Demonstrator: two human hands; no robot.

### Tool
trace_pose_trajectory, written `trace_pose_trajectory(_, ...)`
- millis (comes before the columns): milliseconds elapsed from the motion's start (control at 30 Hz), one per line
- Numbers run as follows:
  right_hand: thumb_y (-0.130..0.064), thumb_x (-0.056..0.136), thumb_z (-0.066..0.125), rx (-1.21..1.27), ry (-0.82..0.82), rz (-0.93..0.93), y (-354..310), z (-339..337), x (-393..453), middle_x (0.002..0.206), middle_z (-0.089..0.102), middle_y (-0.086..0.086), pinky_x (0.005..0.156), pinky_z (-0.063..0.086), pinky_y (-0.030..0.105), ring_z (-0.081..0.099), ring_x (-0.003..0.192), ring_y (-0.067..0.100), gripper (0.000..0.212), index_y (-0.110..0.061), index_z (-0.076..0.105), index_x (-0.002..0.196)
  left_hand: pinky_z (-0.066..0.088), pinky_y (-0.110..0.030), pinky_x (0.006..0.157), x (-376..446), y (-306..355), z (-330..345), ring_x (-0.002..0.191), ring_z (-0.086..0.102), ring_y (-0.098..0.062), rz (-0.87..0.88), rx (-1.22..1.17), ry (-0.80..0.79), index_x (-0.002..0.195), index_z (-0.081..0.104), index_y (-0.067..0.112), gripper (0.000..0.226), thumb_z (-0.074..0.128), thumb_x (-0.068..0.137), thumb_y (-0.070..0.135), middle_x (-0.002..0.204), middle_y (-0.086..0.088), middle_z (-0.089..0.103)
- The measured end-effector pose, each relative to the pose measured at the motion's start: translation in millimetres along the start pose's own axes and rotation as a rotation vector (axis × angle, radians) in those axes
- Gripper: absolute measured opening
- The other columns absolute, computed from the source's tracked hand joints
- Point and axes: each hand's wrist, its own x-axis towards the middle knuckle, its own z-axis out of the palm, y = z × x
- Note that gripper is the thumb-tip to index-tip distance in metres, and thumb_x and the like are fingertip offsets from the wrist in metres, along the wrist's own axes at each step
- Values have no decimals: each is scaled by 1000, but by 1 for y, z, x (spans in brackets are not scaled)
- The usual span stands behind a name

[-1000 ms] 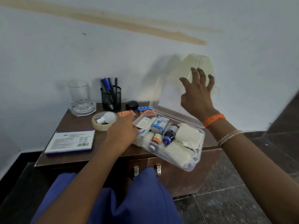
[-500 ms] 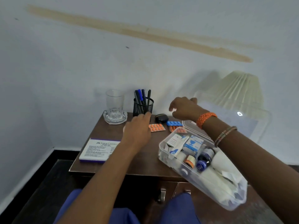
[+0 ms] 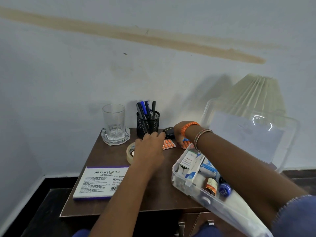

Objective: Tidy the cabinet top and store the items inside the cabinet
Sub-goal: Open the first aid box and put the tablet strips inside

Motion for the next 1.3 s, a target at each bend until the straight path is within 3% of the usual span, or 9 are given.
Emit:
trace_pose_trajectory(133, -10, 87, 61, -9, 37, -3, 0, 2, 0, 76, 53, 7, 67, 48, 28, 53, 65, 18, 21, -6, 52, 69, 39, -45, 99, 3, 1, 7, 119, 46, -24, 19, -3, 6, 135, 37, 21, 45, 47, 91, 16, 128, -4, 50)
trace_pose_trajectory(200, -5, 86, 61, 8, 110, -39, 0, 6, -1, 93, 61, 12, 73, 48, 28, 62, 83, 25, 2, -5, 60, 87, 39, -45, 101, 4, 1, 9, 119, 46, -24, 30, -21, 3, 135, 38, 21, 45, 48, 91, 15, 128, -4, 50)
trace_pose_trajectory(333, -6, 88, 57, 125, 338, -27, 1, 23, 10, 121, 62, 14, 90, 48, 32, 60, 111, 28, 34, -1, 57, 122, 38, -45, 103, 5, 1, 8, 121, 46, -23, 37, -22, -22, 136, 37, 22, 48, 51, 91, 16, 131, -4, 50)
trace_pose_trajectory(600, -7, 89, 52, 364, 603, 1, 20, 22, 10, 122, 56, 19, 87, 47, 35, 58, 111, 35, 30, 0, 55, 118, 50, -38, 87, 2, 16, 2, 107, 54, -20, -19, -400, 72, 126, 50, 19, 38, 48, 89, 10, 119, -3, 59)
trace_pose_trajectory(800, -17, 91, 58, 654, 679, -80, 42, 8, 0, 108, 59, 24, 67, 40, 28, 60, 90, 35, 16, -1, 57, 94, 48, -41, 91, 0, 21, 1, 109, 54, -22, -88, -630, 111, 129, 43, 16, 39, 49, 91, 11, 124, -6, 53)
trace_pose_trajectory(967, -8, 83, 55, 846, 798, -162, 50, 1, -34, 79, 65, 20, 58, 44, 30, 59, 68, 30, 18, 3, 68, 78, 55, -35, 71, 2, 22, -8, 85, 59, -18, -314, -1135, 2, 113, 51, 16, 18, 39, 100, 23, 108, -9, 63)
trace_pose_trajectory(1133, 3, 75, 56, 902, 893, -381, 41, 17, -99, 89, 71, 6, 54, 41, 13, 59, 73, 11, 31, -9, 74, 97, 57, -32, 59, -6, 25, -27, 72, 65, -25, -508, -1761, -158, 101, 56, 4, 54, 21, 101, 46, 86, -16, 68)
trace_pose_trajectory(1200, 3, 75, 59, 966, 893, -480, 40, 34, -122, 87, 72, 3, 62, 47, 15, 62, 74, 9, 28, -13, 76, 91, 59, -29, 57, -10, 22, -31, 70, 69, -24, -510, -1929, -168, 99, 58, 0, 58, 27, 99, 49, 83, -17, 70)
trace_pose_trajectory(1300, 10, 70, 55, 1113, 882, -520, 42, 58, -142, 94, 73, 7, 87, 50, 28, 64, 101, 17, 34, -12, 77, 83, 56, -20, 50, -16, 24, -36, 54, 69, -12, -505, -1942, -157, 89, 60, 0, 23, 47, 97, 17, 82, -14, 67)
